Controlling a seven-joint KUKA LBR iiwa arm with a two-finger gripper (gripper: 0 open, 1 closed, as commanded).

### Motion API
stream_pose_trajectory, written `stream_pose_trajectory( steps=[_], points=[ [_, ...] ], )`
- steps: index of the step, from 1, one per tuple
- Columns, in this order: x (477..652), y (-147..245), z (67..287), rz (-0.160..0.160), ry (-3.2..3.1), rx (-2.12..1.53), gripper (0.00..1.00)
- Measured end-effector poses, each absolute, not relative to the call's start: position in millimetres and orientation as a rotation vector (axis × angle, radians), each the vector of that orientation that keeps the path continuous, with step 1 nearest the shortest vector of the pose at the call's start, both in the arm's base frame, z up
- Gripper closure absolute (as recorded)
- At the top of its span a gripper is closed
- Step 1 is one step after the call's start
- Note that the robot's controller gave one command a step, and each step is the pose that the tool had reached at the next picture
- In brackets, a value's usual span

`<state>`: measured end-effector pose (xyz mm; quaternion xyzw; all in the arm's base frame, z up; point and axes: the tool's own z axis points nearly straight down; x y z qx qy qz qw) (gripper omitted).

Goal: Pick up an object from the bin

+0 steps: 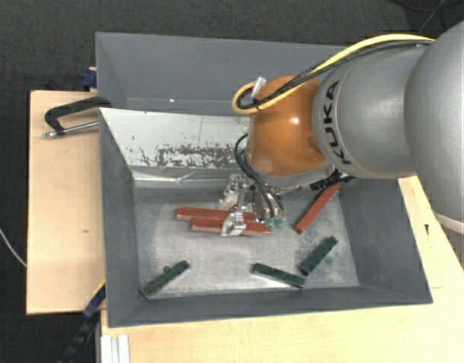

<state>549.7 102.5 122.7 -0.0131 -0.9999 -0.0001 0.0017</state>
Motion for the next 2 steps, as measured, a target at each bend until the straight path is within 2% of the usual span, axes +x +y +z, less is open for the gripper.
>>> stream_pose_trajectory(
  steps=[1, 2],
  points=[
    [553.6, 105, 163, -0.003, -3.149, 0.067, 1.00],
    [563.6, 102, 208, -0.002, -3.140, 0.009, 1.00]
  ],
)
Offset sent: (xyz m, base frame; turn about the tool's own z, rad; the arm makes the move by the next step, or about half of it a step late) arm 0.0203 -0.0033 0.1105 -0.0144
